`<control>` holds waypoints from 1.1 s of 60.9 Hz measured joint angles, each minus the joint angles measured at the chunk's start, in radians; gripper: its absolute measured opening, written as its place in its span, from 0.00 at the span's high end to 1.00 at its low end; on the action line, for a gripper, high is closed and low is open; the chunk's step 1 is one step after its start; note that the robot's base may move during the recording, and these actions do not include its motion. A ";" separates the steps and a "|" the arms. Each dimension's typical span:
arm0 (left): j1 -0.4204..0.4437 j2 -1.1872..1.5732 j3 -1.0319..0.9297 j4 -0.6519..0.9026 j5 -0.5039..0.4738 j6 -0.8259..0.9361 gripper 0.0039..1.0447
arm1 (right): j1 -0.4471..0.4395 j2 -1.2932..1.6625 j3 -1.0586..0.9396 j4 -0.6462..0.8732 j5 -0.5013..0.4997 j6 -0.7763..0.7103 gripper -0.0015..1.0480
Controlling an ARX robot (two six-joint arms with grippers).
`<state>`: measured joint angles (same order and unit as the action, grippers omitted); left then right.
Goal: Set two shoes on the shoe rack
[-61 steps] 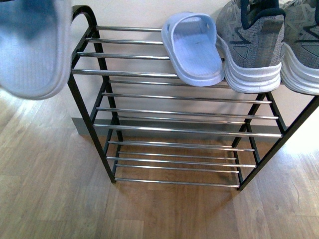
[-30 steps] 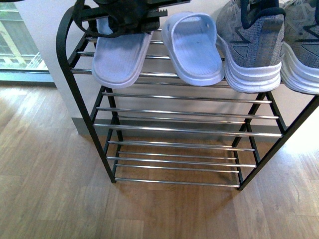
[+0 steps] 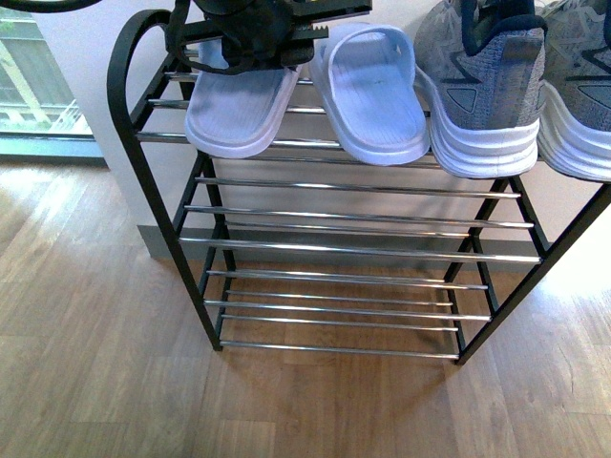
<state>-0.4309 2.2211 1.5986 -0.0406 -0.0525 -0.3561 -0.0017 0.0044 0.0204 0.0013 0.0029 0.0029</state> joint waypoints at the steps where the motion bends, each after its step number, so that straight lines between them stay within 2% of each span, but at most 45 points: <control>1: 0.000 0.000 0.000 0.000 0.000 0.000 0.98 | 0.000 0.000 0.000 0.000 0.000 0.000 0.09; 67: 0.000 0.001 0.000 0.033 -0.022 0.002 0.98 | 0.000 0.000 0.000 0.000 0.000 0.000 0.09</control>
<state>-0.4305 2.2223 1.5982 -0.0078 -0.0742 -0.3538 -0.0017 0.0044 0.0204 0.0013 0.0029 0.0029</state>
